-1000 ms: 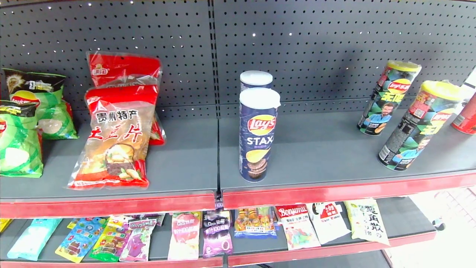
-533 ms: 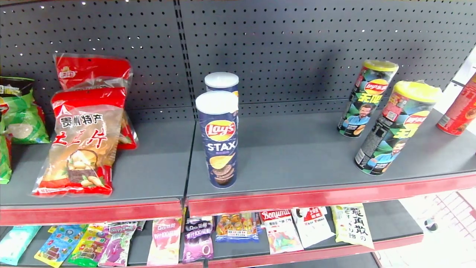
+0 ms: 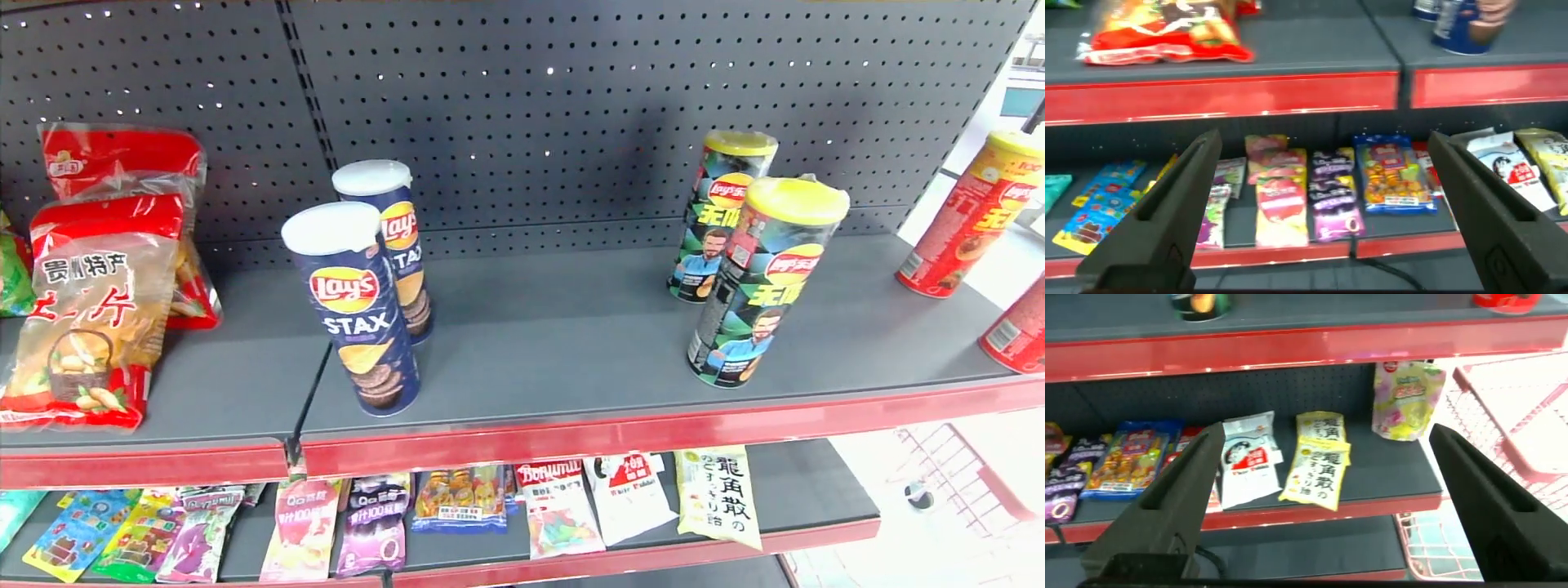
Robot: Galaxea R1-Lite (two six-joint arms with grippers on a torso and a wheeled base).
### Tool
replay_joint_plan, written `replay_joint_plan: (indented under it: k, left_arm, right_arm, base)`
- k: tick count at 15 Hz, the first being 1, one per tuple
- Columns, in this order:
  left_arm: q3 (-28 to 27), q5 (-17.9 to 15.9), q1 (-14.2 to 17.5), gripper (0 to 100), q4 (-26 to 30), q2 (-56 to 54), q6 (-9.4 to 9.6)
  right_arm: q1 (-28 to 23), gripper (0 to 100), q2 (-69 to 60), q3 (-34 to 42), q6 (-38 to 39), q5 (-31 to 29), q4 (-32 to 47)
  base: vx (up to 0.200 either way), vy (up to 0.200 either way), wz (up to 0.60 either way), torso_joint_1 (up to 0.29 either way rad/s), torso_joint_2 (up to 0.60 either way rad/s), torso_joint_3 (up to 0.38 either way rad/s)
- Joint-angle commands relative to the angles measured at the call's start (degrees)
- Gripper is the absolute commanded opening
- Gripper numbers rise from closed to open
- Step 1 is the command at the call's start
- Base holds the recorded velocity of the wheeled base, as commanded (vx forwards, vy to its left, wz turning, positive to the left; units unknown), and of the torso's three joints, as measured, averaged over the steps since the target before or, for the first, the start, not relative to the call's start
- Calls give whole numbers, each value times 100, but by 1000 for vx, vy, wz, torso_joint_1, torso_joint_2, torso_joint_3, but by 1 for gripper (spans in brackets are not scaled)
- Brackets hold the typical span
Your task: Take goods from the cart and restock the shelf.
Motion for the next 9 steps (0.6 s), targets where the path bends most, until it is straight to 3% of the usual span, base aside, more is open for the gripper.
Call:
replay_joint_plan:
  k: [1,9]
  left_arm:
    - [1,-2,5,100,-1,10,-2]
    - [1,-2,-4,100,-1,10,7]
  right_arm:
    - [0,100,4,1,0,0,2]
    - [0,100,4,1,0,0,2]
  base:
    - [0,-200,0,2,2,2]
    - [0,-200,0,1,2,-1]
